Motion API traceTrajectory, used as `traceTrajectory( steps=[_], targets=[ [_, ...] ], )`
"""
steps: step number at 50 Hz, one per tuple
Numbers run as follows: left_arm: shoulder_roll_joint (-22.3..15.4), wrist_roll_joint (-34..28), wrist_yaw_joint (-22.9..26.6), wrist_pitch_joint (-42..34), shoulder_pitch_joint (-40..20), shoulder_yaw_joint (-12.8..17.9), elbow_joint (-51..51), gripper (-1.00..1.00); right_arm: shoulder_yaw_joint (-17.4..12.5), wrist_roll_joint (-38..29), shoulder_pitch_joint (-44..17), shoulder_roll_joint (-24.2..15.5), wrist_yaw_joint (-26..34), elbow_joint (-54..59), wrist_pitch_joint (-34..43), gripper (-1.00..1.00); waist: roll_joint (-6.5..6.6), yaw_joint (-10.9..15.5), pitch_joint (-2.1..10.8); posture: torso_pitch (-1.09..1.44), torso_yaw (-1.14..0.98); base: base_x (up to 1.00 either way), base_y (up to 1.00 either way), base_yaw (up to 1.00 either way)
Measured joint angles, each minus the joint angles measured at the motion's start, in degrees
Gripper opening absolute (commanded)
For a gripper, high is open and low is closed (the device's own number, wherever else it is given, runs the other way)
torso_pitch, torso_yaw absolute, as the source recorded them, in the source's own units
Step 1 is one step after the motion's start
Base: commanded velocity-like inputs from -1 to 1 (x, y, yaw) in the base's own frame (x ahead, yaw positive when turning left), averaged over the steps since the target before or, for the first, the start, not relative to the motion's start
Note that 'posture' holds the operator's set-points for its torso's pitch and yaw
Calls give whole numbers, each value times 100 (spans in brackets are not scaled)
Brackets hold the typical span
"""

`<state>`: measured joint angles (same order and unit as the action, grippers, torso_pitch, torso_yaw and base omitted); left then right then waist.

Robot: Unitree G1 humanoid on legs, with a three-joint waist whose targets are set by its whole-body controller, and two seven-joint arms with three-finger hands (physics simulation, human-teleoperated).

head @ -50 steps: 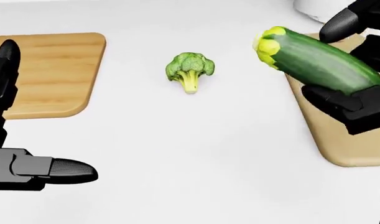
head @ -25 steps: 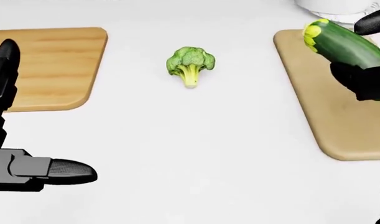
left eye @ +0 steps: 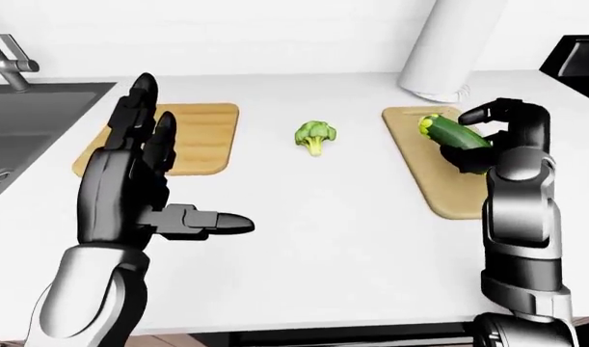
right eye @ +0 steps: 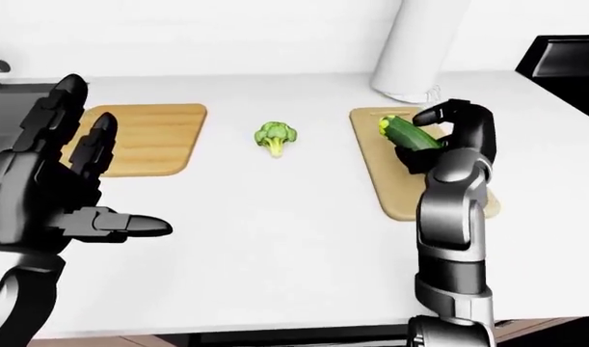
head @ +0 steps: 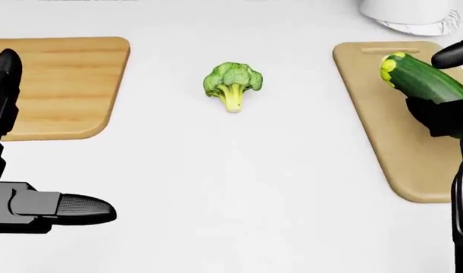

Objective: Place the broccoli and the zucchini on separate cutting boards.

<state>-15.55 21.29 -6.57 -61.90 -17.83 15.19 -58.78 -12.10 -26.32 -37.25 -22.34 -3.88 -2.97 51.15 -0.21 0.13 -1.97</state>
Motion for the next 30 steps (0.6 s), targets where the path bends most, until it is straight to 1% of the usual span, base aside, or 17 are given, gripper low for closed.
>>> traceTrajectory(
  steps=[6,8,10,11,15,16,17,19,21,22,23,24,25,30],
  targets=[
    [-97,186,-156,16,3,39,-2,100,-13,-76,63,-19,-55,170,-168,-100,-40,7,19,0,0,0,0,0],
    [-93,211,-177,18,0,35,-4,100,-22,-91,73,-28,-86,260,-239,-77,-50,10,25,0,0,0,0,0],
    [-86,220,-176,9,-11,36,-7,100,-46,-82,87,-34,-105,304,-276,-76,-62,15,27,0,0,0,0,0],
    [-85,219,-174,5,-15,40,-7,100,-58,-80,96,-34,-109,308,-284,-71,-65,18,27,0,0,0,0,0],
    [-75,201,-156,-20,-48,59,-4,100,-66,-80,113,-38,-97,294,-276,-36,-73,24,24,0,0,0,0,0],
    [-77,200,-155,-28,-59,65,-4,100,-65,-82,115,-38,-84,277,-264,-30,-73,25,22,0,0,0,0,0],
    [-81,204,-158,-36,-72,70,-4,100,-63,-86,116,-39,-71,258,-251,-16,-72,26,20,0,0,0,0,0],
    [-100,232,-176,-52,-95,82,-5,100,-53,-101,122,-42,-38,204,-216,-3,-70,29,15,0,0,0,0,0],
    [-138,294,-216,-63,-110,98,-6,100,-48,-119,120,-41,-14,184,-215,5,-67,29,13,0,0,0,0,0],
    [-162,339,-246,-67,-115,111,-6,100,-50,-125,116,-40,-9,193,-228,19,-66,29,14,0,0,0,0,0],
    [-186,387,-278,-68,-117,123,-8,100,-52,-132,111,-39,-6,202,-241,28,-63,29,14,0,0,0,0,0],
    [-206,431,-310,-66,-114,133,-10,100,-53,-140,109,-40,-2,208,-252,43,-61,29,15,0,0,0,0,0],
    [-223,471,-341,-63,-112,142,-12,100,-50,-148,107,-40,4,207,-256,48,-59,29,15,0,0,0,0,0],
    [-269,605,-445,-58,-111,159,-14,100,-32,-195,102,-31,58,158,-242,41,-52,28,14,0,0,0,0,0]
  ],
)
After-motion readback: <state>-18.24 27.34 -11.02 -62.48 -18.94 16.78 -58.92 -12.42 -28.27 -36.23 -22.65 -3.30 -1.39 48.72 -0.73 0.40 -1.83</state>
